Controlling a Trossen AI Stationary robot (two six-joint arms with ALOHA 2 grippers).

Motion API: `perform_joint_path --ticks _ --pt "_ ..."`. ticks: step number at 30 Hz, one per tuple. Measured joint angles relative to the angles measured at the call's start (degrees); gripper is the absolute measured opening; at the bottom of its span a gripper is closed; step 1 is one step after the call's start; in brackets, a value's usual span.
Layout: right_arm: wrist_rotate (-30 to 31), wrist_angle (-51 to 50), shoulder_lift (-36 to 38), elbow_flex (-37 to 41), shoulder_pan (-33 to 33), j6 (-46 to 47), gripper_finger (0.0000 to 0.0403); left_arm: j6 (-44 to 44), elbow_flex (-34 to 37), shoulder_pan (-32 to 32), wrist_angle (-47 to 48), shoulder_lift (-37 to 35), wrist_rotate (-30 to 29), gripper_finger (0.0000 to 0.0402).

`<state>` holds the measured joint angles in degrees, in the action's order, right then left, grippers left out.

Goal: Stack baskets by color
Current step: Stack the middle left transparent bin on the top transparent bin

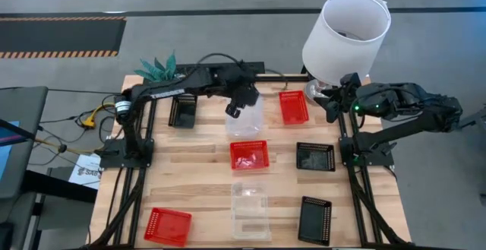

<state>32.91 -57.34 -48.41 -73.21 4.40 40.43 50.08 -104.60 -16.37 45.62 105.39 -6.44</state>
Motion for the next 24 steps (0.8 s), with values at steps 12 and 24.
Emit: perform_joint_path --ticks 12,24 --pt "0.00 -0.10 -1.88 0.00 0.00 5.67 0.0249 -72.64 2.20 -3.43 10.57 -4.36 12.04 0.0190" --pt "-4.67 -0.68 -4.25 0.00 1.45 5.82 0.0249 -30.44 2.67 -10.12 6.19 -1.94 0.69 0.0190"
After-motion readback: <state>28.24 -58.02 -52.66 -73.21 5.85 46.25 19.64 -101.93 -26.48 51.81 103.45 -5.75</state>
